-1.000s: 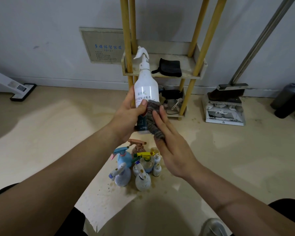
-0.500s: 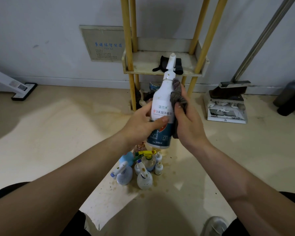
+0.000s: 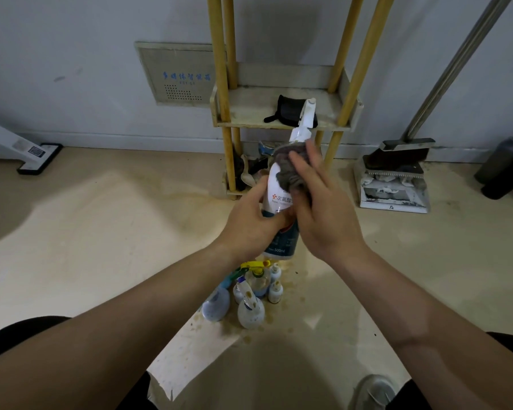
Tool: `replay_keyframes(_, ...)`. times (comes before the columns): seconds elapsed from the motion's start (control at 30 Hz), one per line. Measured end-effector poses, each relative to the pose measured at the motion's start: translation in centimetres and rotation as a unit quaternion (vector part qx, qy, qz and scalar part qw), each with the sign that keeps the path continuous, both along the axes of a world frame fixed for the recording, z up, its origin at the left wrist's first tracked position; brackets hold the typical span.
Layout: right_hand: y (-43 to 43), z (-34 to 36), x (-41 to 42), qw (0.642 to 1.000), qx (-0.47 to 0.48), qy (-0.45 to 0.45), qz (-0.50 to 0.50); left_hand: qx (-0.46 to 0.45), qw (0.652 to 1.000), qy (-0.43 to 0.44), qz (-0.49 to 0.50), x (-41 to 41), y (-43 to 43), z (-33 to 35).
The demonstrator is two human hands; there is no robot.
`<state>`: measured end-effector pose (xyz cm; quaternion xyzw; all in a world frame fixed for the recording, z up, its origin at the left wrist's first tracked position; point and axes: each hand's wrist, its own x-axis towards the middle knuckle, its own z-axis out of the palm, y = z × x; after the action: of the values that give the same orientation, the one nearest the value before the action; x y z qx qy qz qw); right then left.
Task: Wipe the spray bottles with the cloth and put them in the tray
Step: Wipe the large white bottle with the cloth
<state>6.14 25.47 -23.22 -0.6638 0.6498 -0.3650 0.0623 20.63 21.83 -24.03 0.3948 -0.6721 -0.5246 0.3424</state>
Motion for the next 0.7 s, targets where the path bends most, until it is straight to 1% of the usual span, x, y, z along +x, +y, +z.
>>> replay_keyframes(0.07,-0.2,0.4,-0.2,0.996,0.011,-0.082,-0.033,-0.009,1.0,-0.017,-0.014,-0.1,0.2,0.1)
replay_keyframes(0.1,-0.2,0.6,-0.2,0.993,0.015,-0.109,-0.041,-0.016,0.999,-0.027,-0.019,-0.1,0.3,0.0)
replay_keyframes(0.17,-0.2,0.9,-0.5,0.99,0.008,-0.134,-0.052,-0.04,0.997,-0.057,-0.024,-0.2,0.4,-0.2)
replay_keyframes(0.27,-0.3,1.1,-0.8,0.989,0.004,-0.134,-0.058,-0.073,0.993,-0.093,-0.026,-0.3,0.8,-0.6)
replay_keyframes(0.37,-0.1,0.9,-0.6,0.995,0.022,-0.092,-0.042,-0.07,0.994,-0.085,-0.019,-0.2,0.9,-0.8)
replay_keyframes(0.43,0.0,0.6,-0.4,0.995,0.03,-0.085,-0.033,-0.059,0.995,-0.082,-0.009,-0.1,0.8,-0.8)
replay_keyframes(0.5,0.2,0.4,-0.2,0.995,0.036,-0.093,-0.02,-0.047,0.996,-0.075,-0.006,0.1,0.7,-0.9)
replay_keyframes(0.6,0.8,0.0,0.0,0.992,0.055,-0.117,0.006,-0.012,0.999,-0.043,0.008,0.3,0.4,-1.1)
replay_keyframes(0.7,1.3,-0.1,-0.1,0.986,0.054,-0.157,0.019,0.001,1.0,-0.027,0.013,0.4,0.1,-1.0)
